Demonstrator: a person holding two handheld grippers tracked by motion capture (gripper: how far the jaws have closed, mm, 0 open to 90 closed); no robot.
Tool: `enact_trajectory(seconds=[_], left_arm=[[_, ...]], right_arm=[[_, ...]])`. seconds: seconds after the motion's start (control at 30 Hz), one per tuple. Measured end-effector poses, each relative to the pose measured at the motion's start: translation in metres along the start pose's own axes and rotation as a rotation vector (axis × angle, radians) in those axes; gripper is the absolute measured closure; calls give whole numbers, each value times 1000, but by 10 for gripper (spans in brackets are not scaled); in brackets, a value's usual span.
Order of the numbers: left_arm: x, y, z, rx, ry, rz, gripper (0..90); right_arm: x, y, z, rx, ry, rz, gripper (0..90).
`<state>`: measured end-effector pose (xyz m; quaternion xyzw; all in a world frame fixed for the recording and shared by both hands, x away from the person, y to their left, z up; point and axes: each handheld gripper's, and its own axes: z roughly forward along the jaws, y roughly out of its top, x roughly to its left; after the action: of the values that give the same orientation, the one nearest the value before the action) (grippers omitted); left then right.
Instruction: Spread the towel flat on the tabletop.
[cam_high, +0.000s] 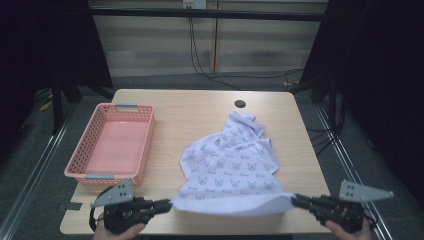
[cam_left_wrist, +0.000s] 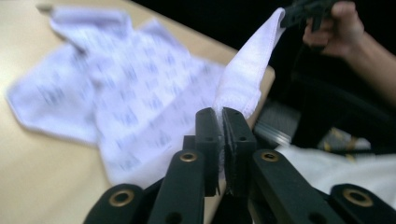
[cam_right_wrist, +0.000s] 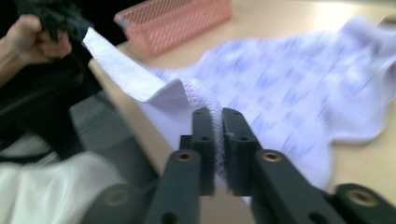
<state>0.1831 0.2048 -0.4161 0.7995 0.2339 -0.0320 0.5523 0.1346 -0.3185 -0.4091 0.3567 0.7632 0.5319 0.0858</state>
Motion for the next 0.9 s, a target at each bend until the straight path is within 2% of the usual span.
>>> enact_trajectory(seconds=[0.07, 0.1, 0.13, 0.2, 0.27, 0.3, 0.33, 0.37, 0.4, 0.43, 0.47, 0.5, 0.57, 0.63, 0.67, 0.77, 0.8, 0.83, 0.87, 0.9], left_arm=[[3, -7, -3, -9, 23, -10, 707], [9, -8, -3, -15, 18, -25, 686], [14, -8, -3, -13, 17, -39, 659], [24, -7, 3, -1, 52, -40, 646], [36, -4, 15, 23, 68, -59, 673], [46, -2, 30, 55, 99, -55, 695], [46, -2, 30, 55, 99, -55, 726], [51, 0, 38, 69, 93, -59, 726], [58, 1, 50, 91, 76, -62, 728], [64, 3, 60, 111, 90, -54, 730], [69, 5, 69, 135, 105, -79, 727], [72, 6, 78, 159, 102, -95, 714], [76, 7, 94, 192, 111, -75, 658], [85, 8, 104, 206, 160, -58, 611], [90, 8, 108, 212, 153, -65, 600], [100, 8, 120, 249, 183, -74, 571], [101, 7, 123, 259, 189, -72, 570], [103, 5, 128, 292, 189, -74, 570], [103, 4, 131, 303, 195, -77, 588], [100, 2, 132, 316, 174, -69, 620]], right_arm=[[5, -12, 2, 39, 5, 36, 616], [6, -16, 4, 65, -10, 28, 583], [5, -17, 5, 67, -22, 11, 543], [-2, -16, 8, 60, -35, 21, 511], [-13, -12, 14, 66, -67, -3, 510], [-20, -10, 18, 69, -76, 4, 515], [-20, -10, 18, 69, -76, 4, 515], [-34, -7, 28, 87, -106, -7, 570], [-40, -6, 34, 100, -120, -13, 579], [-51, -4, 43, 115, -127, -7, 602], [-59, -3, 52, 134, -144, -16, 602], [-66, -2, 60, 152, -148, -18, 600], [-74, -2, 78, 191, -151, -30, 586], [-82, -3, 92, 222, -174, -45, 554], [-88, -3, 100, 241, -179, -42, 546], [-99, -3, 114, 273, -202, -48, 535], [-102, -4, 118, 279, -203, -42, 559], [-103, -5, 120, 287, -197, -34, 608], [-103, -7, 123, 303, -171, -35, 713], [-101, -8, 123, 310, -154, -36, 752]])
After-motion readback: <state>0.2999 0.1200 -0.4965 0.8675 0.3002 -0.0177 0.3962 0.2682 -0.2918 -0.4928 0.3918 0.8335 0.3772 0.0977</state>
